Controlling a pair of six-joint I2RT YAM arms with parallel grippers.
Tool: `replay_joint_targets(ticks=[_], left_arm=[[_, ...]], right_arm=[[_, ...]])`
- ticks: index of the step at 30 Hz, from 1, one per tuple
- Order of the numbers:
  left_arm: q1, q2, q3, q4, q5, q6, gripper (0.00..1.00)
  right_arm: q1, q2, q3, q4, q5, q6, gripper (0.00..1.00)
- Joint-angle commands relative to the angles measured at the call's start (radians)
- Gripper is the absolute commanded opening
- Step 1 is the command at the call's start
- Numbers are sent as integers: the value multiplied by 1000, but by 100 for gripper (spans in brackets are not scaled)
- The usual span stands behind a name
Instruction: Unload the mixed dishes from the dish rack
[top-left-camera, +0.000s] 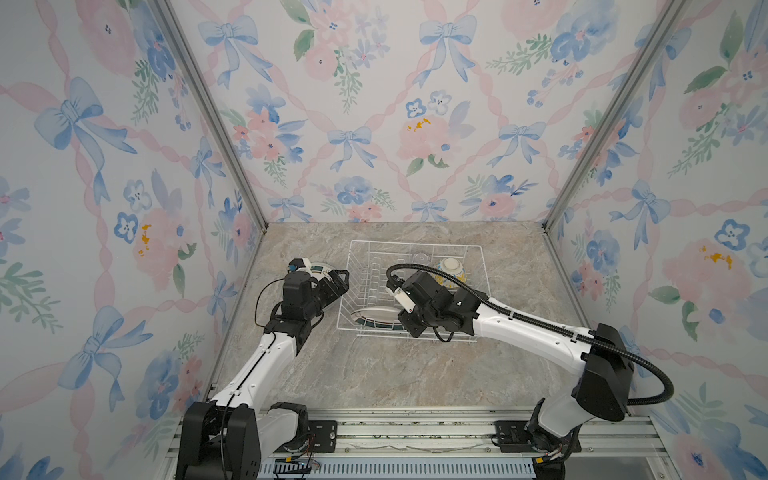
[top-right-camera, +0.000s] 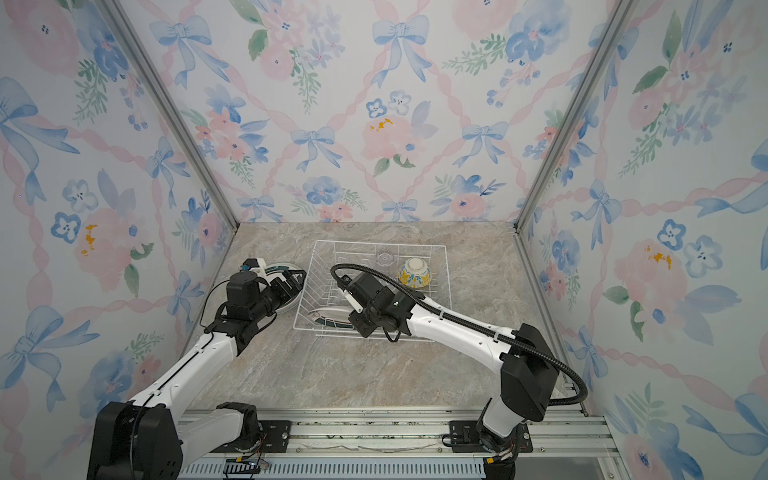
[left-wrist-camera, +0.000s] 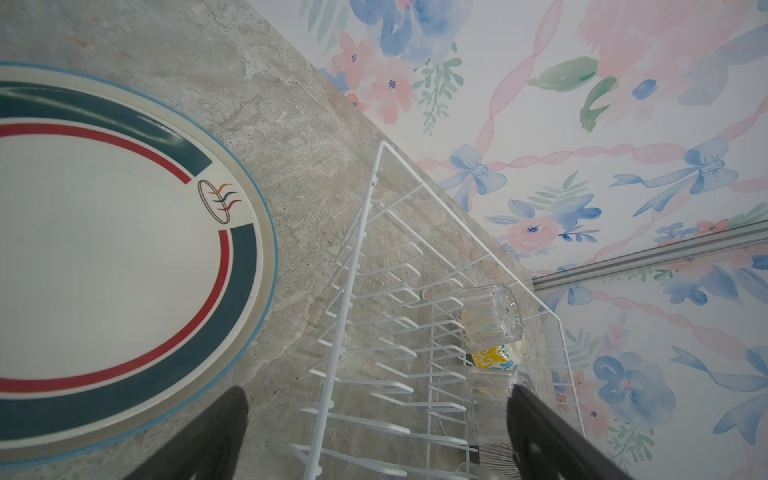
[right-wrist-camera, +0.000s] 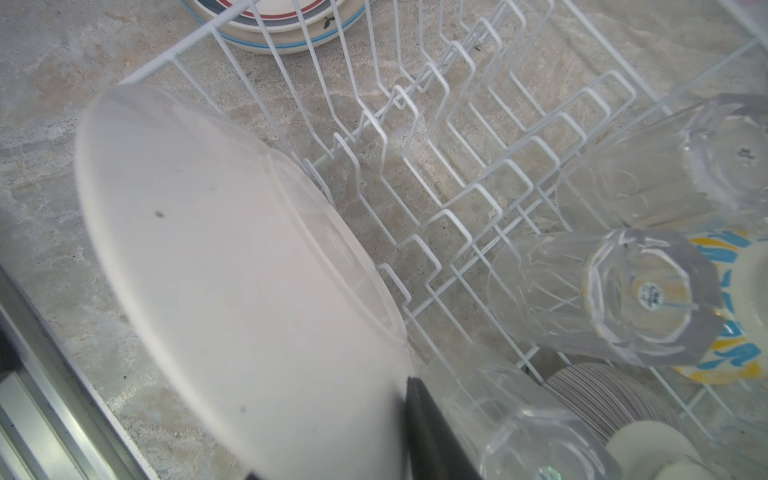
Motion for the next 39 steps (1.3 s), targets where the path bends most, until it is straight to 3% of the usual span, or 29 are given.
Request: replay_joint_targets(ticks=[1, 9, 24, 39], left_arm=[[-8, -6, -12, 17, -4, -11, 98], [-23, 12, 5, 16, -8, -10, 98], [-54, 26, 21, 14, -9, -11, 98], [-61, 15, 33, 3, -16, -7, 98]], right_arm=[[-5, -33, -31, 64, 94, 2, 35], [-1, -70, -89, 134, 122, -1, 27], [36, -122, -144, 211, 219, -64, 22], [54, -171, -171, 274, 267, -90, 3]])
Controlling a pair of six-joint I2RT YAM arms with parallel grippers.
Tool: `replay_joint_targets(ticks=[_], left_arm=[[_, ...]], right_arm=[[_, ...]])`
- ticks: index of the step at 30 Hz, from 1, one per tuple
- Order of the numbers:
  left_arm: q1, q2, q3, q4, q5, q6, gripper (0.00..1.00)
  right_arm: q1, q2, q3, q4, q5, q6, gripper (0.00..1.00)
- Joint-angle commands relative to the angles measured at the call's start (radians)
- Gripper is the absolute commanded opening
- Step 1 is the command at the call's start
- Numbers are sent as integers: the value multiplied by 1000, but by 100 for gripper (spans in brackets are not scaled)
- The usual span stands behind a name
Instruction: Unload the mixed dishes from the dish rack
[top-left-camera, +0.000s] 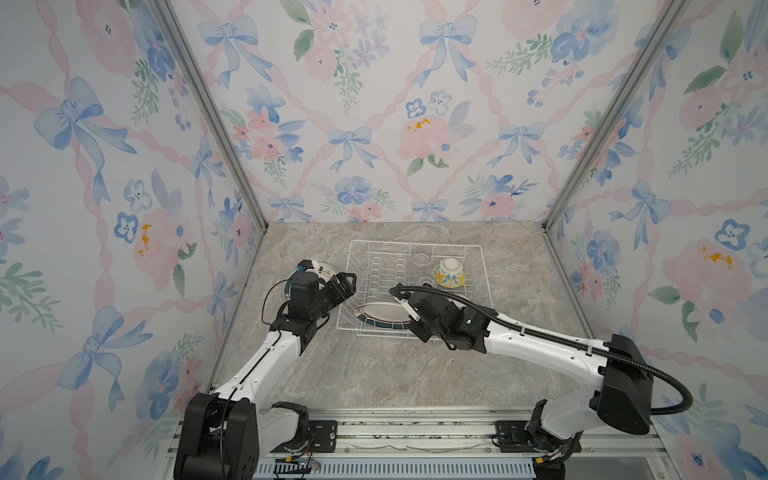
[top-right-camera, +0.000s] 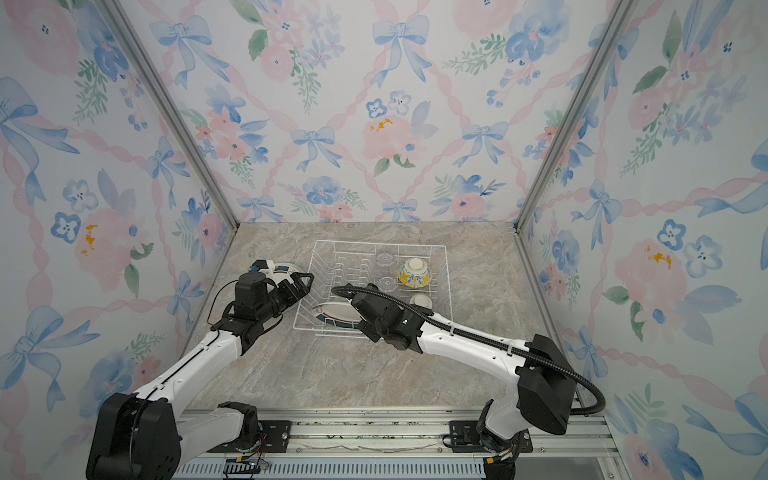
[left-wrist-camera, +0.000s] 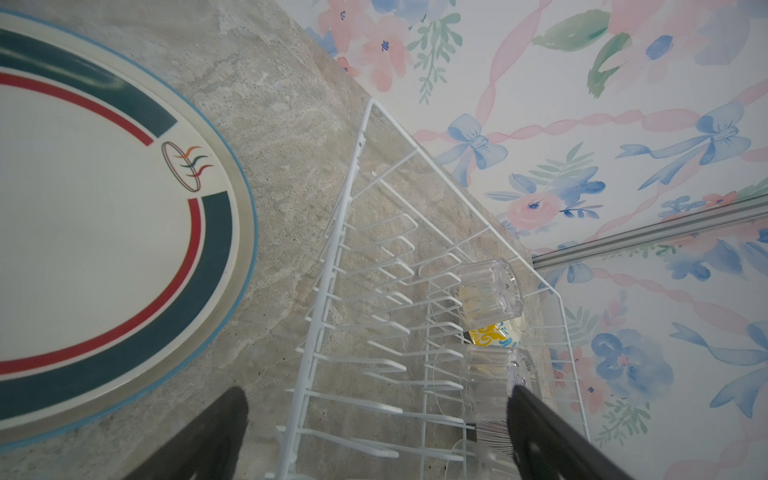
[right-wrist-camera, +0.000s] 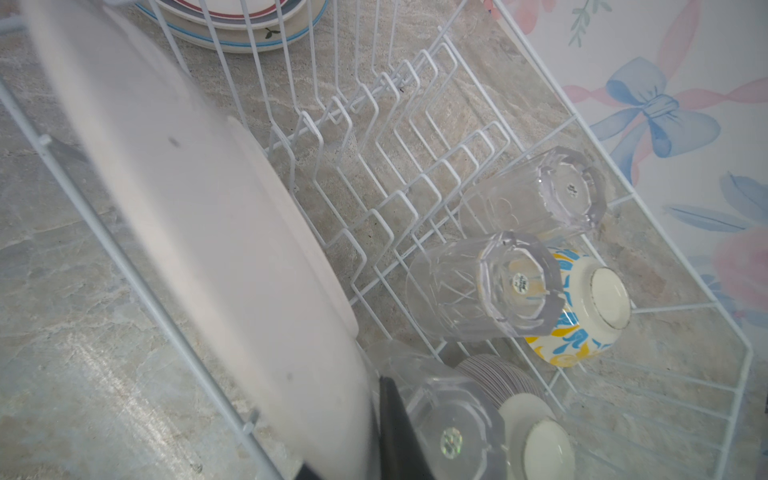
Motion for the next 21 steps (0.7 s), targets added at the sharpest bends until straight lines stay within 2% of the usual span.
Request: replay_joint_targets(ticks=[1, 11, 21], left_arm=[[-6, -16, 29, 4, -11, 2, 98], [-7, -36, 25, -5, -14, 5, 98], [-6, -102, 24, -44, -70, 40, 98]], right_arm=[[1, -53, 5, 110, 11, 50, 1], [2, -64, 28, 111, 41, 55, 0], [-1, -58, 60, 101, 60, 77, 0]])
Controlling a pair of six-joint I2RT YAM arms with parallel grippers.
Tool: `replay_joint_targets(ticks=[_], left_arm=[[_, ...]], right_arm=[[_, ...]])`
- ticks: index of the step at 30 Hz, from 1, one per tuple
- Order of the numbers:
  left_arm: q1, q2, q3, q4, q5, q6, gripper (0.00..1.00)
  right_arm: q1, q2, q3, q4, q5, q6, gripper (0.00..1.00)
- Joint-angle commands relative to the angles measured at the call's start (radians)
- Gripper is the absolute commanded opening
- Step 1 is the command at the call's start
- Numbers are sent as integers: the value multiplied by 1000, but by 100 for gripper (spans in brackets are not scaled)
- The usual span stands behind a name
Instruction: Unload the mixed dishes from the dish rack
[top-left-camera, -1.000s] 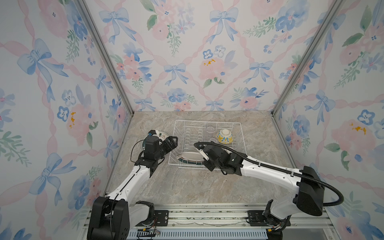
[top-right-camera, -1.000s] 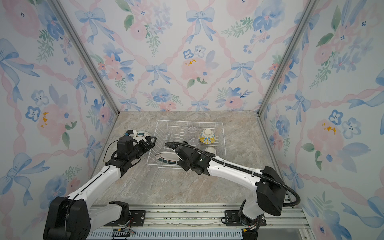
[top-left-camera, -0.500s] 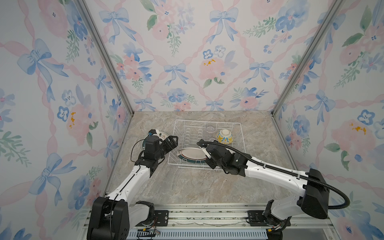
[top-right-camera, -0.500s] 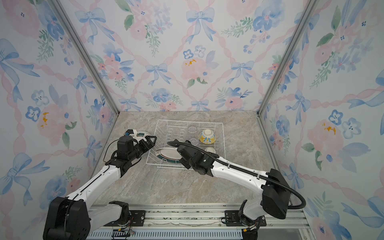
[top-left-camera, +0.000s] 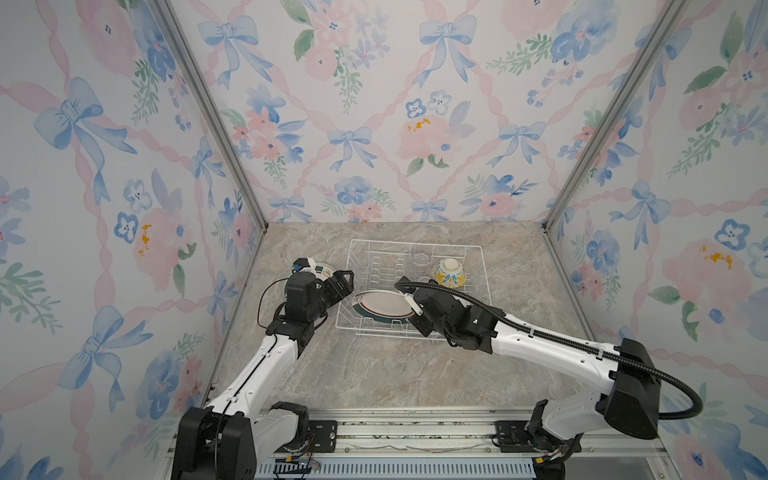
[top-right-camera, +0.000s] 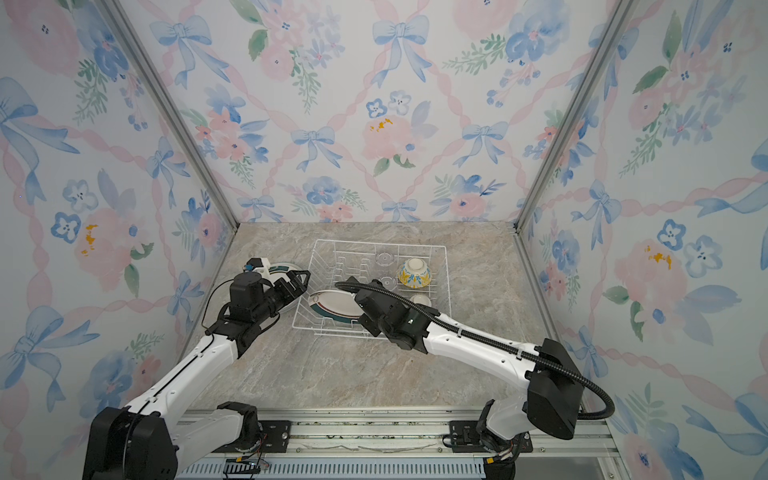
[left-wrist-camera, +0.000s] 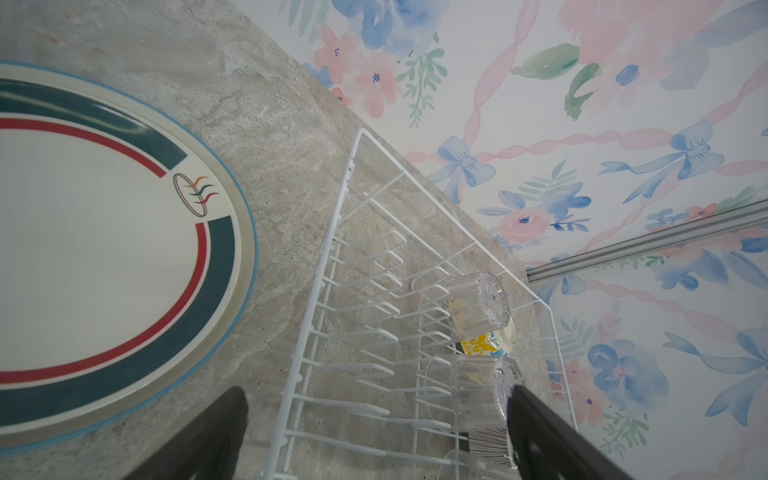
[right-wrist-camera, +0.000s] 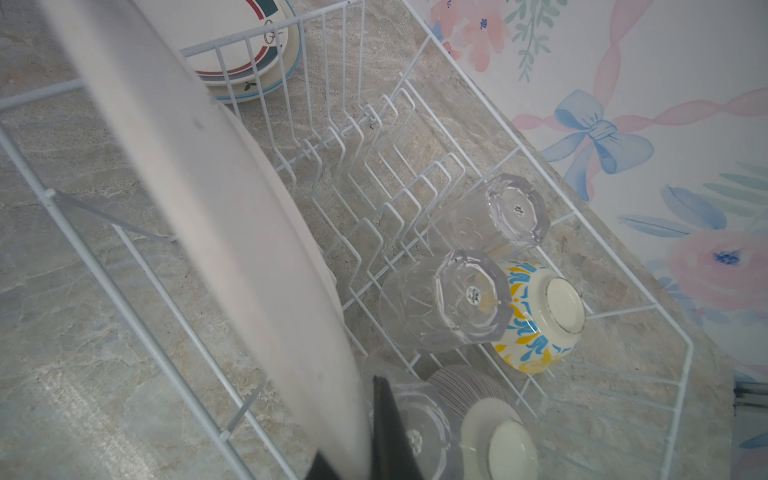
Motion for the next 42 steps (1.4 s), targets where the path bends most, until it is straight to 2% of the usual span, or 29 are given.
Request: replay_joint_targets(ticks=[1, 10, 19, 30, 42], left_arm=[[-4, -33, 20, -16, -37, 34, 98], [-5, -8, 81, -33, -48, 50, 98], [-5, 0, 97, -38, -57, 52, 98], [-7, 5, 97, -35, 4, 31, 98], [-20, 70, 97, 33, 122, 8, 98]], right_arm=[[-2, -26, 59, 59, 33, 84, 0], [-45, -72, 38, 87, 41, 163, 0], [-147, -118, 38, 93, -40, 285, 0], [-294, -122, 24, 115, -206, 461, 0], [-336, -98, 34, 156, -280, 533, 0]])
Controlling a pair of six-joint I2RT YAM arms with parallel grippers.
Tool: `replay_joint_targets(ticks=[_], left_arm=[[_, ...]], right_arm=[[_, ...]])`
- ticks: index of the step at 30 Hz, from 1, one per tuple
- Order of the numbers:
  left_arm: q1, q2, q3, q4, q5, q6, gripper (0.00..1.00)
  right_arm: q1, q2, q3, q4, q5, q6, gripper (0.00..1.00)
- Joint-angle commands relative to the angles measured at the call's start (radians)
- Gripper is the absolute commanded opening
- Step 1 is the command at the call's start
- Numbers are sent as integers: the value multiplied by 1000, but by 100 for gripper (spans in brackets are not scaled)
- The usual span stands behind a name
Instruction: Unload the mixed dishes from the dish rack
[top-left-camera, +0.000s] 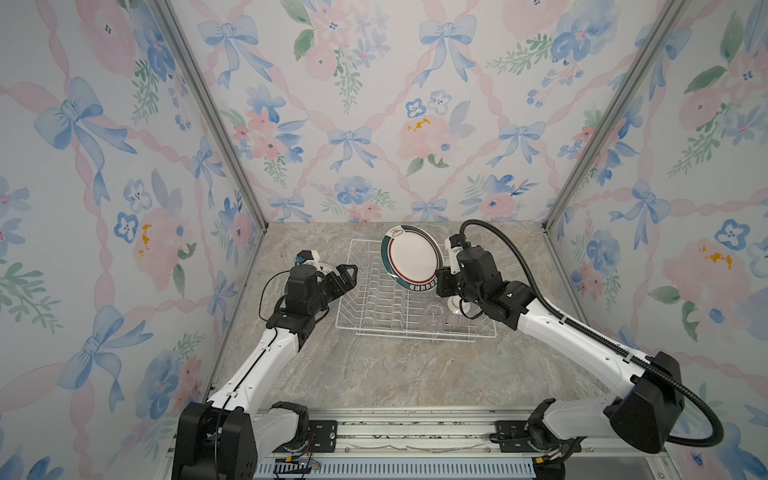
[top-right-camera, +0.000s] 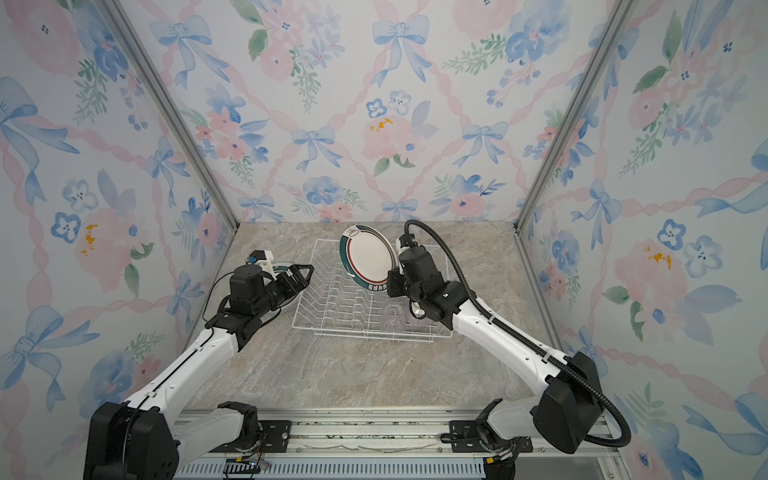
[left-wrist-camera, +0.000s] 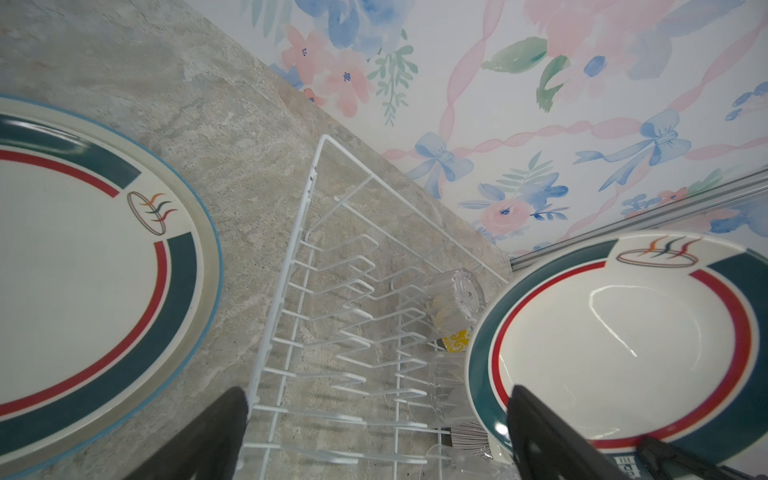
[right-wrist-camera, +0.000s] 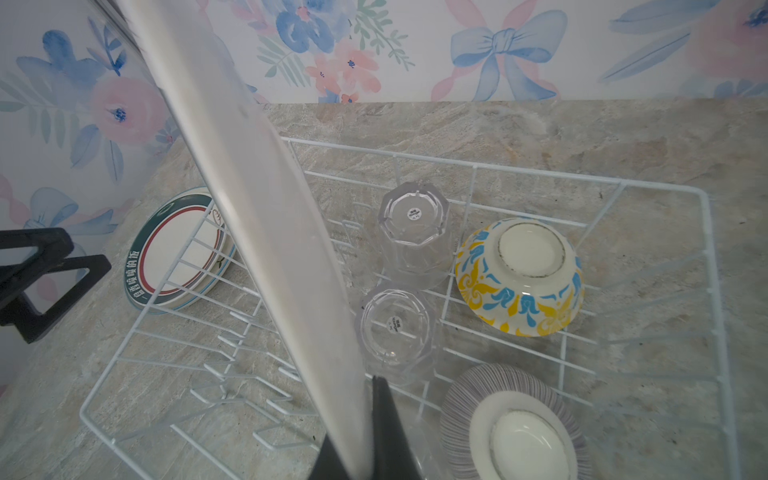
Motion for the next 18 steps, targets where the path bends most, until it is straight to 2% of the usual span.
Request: replay_joint_targets(ticks=[1, 6, 18], left_arm=[[-10, 26, 25, 57, 69, -16, 98], [-37, 72, 70, 101, 104, -33, 98], [-107, 150, 160, 109, 95, -15, 98]], right_arm=[[-24, -6, 16, 86, -48, 52, 0], [-54, 5, 8, 103, -111, 98, 0], [-90, -3, -19, 165, -235, 173, 0]])
